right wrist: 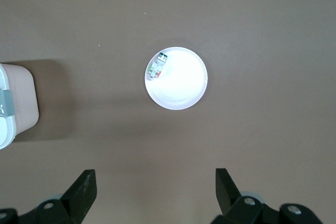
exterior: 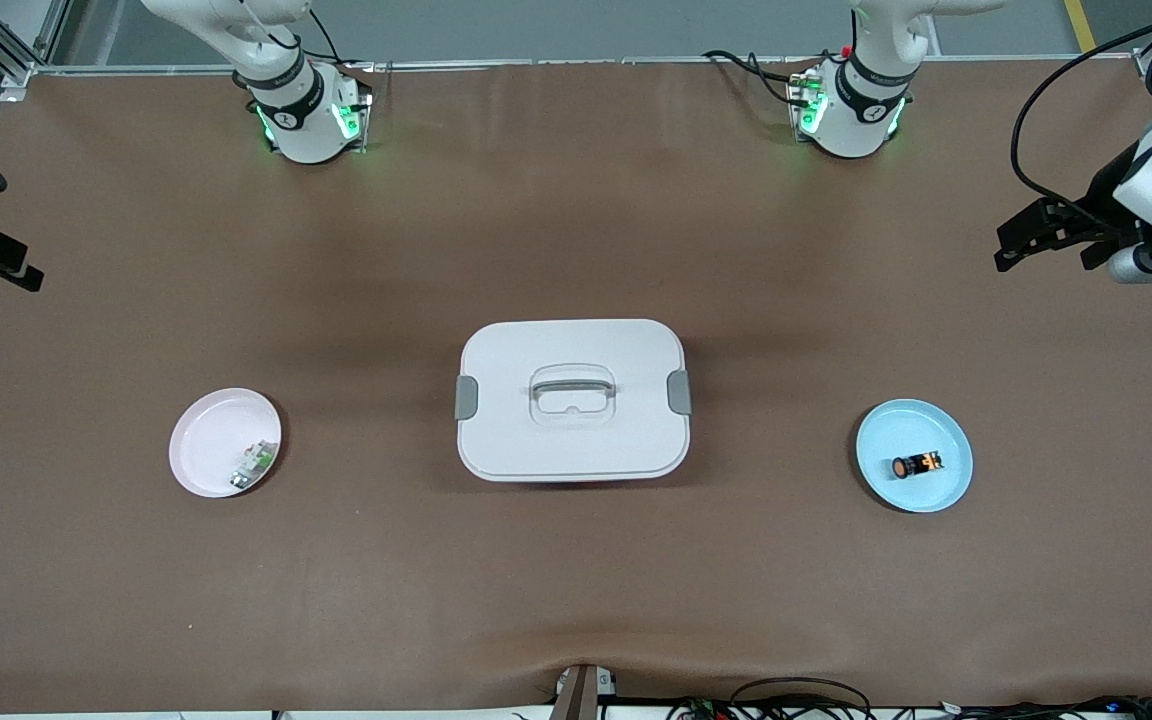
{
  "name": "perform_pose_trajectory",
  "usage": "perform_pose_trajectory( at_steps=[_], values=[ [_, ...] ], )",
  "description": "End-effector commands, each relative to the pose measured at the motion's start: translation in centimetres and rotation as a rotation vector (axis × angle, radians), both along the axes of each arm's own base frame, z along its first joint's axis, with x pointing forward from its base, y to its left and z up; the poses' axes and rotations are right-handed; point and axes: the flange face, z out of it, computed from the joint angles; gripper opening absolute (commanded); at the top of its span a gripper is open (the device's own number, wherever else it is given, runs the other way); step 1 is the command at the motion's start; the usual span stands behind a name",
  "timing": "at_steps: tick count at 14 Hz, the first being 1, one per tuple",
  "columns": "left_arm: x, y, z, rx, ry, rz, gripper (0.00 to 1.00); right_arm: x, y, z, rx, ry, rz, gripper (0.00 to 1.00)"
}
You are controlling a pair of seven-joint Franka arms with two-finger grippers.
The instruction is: Transfer orange switch to right arm and place
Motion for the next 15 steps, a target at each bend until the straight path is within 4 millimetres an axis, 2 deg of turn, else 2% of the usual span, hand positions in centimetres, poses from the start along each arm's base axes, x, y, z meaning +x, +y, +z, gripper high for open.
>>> perform_pose_trajectory(
  at_steps=[1,5,7,9,10,12,14,15],
  values=[
    [1.4,1.1,0.2,0.019,0.000,0.011,1.00,-0.6,-0.2,0.5,-0.010,0.000,0.000,1.00],
    [4.9,1.5,-3.2,0.061,0.032,0.007,1.00,-0.5,0.0,0.5,-0.011,-0.003,0.004,1.00],
    [6.6,2.8,-5.6,0.063,0.039,0.013,1.00,-0.4,0.0,0.5,-0.011,-0.006,0.002,1.00],
    [8.5,4.0,-8.6,0.049,0.029,0.031,1.00,-0.5,0.1,0.5,-0.011,-0.003,0.004,1.00],
    [9.3,5.6,-10.2,0.054,0.036,0.050,1.00,-0.5,0.0,0.5,-0.011,-0.003,0.004,1.00],
    [10.9,6.4,-13.8,0.043,0.036,0.061,1.00,-0.5,0.0,0.5,-0.011,-0.005,0.002,1.00],
    [12.0,8.7,-17.5,0.041,0.050,0.091,1.00,-0.5,0.1,0.5,-0.011,-0.003,0.004,1.00],
    [12.5,8.8,-18.7,0.037,0.046,0.092,1.00,-0.5,0.1,0.4,-0.011,-0.002,0.004,1.00]
  ],
)
